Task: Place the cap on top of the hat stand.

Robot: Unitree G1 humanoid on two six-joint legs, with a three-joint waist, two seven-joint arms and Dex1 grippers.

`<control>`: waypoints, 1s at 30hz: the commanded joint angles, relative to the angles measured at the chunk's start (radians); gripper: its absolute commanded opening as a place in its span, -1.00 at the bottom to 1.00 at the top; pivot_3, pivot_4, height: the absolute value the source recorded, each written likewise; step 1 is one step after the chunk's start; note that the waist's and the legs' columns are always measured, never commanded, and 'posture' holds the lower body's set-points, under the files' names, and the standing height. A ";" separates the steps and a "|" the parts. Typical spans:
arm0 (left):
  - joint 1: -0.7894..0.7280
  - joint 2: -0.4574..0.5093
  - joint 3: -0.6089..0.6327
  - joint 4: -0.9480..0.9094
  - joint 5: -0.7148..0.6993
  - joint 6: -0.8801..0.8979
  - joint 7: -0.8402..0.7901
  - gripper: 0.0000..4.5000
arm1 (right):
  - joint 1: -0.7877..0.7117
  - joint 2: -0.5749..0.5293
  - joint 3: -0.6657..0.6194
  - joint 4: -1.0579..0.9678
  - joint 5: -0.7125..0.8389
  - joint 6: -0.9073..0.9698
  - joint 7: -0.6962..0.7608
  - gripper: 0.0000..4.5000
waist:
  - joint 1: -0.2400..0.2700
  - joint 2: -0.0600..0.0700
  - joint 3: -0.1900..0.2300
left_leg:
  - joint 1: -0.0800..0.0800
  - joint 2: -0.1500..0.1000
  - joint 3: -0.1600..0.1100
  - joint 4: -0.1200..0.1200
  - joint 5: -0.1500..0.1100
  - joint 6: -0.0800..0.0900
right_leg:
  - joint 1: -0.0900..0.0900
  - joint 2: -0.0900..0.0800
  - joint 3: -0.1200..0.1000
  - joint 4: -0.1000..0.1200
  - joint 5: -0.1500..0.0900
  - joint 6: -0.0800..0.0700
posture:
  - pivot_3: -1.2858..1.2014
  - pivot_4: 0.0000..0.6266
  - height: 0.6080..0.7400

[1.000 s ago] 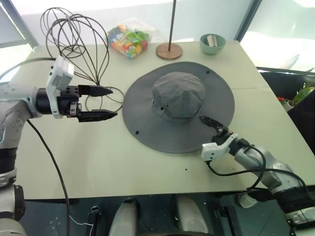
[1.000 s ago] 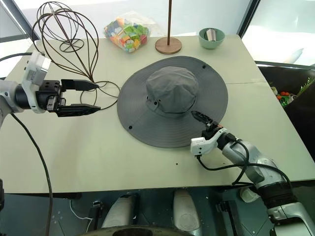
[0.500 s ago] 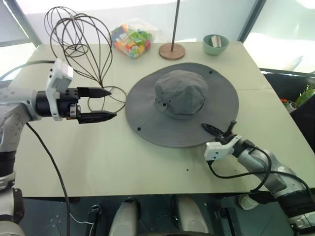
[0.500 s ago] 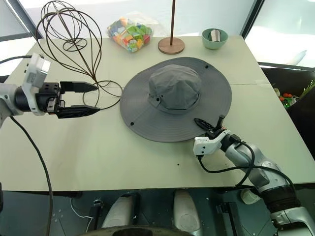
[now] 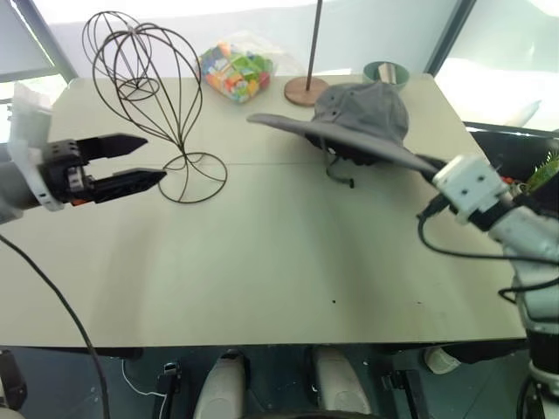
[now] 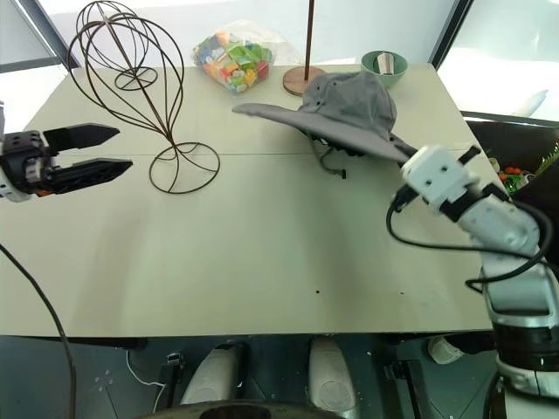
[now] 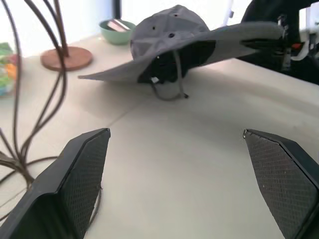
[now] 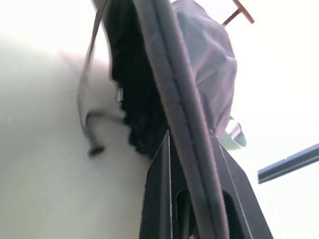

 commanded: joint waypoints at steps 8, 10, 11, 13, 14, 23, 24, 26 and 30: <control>0.104 0.004 0.180 -0.095 -0.080 0.021 0.098 1.00 | -0.579 0.052 0.006 0.279 0.186 0.360 -0.005 -0.97 | -0.001 0.002 0.001 | -0.004 0.000 0.001 -0.001 0.000 0.000 | -0.005 -0.001 0.000 0.000 0.000 0.000 | 0.03 -0.52 1.00; 0.119 0.006 0.204 -0.098 -0.087 0.019 0.111 1.00 | -0.678 0.067 0.015 0.377 0.188 0.387 -0.009 -0.97 | 0.000 0.002 0.001 | -0.007 0.000 0.001 -0.001 0.000 0.000 | -0.008 -0.001 0.000 0.000 0.000 0.000 | 0.03 -0.52 1.00; 0.123 0.005 0.217 -0.098 -0.092 0.020 0.118 1.00 | -0.725 0.075 0.021 0.430 0.183 0.395 -0.015 -0.97 | -0.001 0.002 0.001 | -0.009 0.000 0.000 -0.001 0.000 0.000 | -0.010 -0.001 0.000 0.000 0.000 0.000 | 0.03 -0.52 1.00; 0.128 0.005 0.238 -0.097 -0.104 0.022 0.134 1.00 | -0.810 0.085 0.040 0.537 0.166 0.400 -0.016 -0.97 | -0.001 0.002 0.001 | -0.013 0.000 0.000 0.000 0.000 0.000 | -0.013 -0.001 0.000 0.001 0.001 0.000 | 0.03 -0.52 1.00; 0.135 0.006 0.254 -0.097 -0.111 0.025 0.139 1.00 | -0.858 0.087 0.053 0.596 0.150 0.399 -0.024 -0.97 | -0.002 0.002 0.001 | -0.014 0.000 0.000 0.000 0.000 0.000 | -0.015 -0.001 0.000 0.001 0.001 0.000 | 0.03 -0.52 1.00; 0.188 0.007 0.334 -0.106 -0.133 0.016 0.171 1.00 | -1.164 0.124 0.107 1.036 0.052 0.217 -0.021 -0.97 | -0.006 0.004 0.002 | -0.019 0.000 0.002 -0.003 0.000 0.000 | -0.023 -0.001 0.001 0.002 0.001 -0.001 | 0.03 -0.52 1.00; 0.189 0.005 0.342 -0.105 -0.137 0.015 0.176 1.00 | -1.202 0.152 0.104 1.080 0.055 0.201 -0.020 -0.97 | -0.009 0.004 0.003 | -0.019 0.000 0.003 -0.003 0.000 0.000 | -0.023 -0.001 0.001 0.002 0.001 0.000 | 0.03 -0.52 1.00; 0.190 0.001 0.349 -0.105 -0.143 0.013 0.187 1.00 | -1.276 0.208 0.090 1.178 0.062 0.162 -0.032 -0.97 | -0.024 0.005 0.003 | -0.019 0.000 0.003 -0.003 0.000 0.000 | -0.024 -0.001 0.001 0.003 0.001 -0.001 | 0.03 -0.52 1.00; 0.201 -0.008 0.356 -0.114 -0.151 0.009 0.198 1.00 | -1.393 0.293 0.053 1.357 0.074 0.100 -0.061 -0.97 | -0.039 0.005 0.003 | -0.019 0.000 0.003 -0.003 0.000 0.000 | -0.027 0.000 0.002 0.006 0.002 -0.001 | 0.03 -0.52 1.00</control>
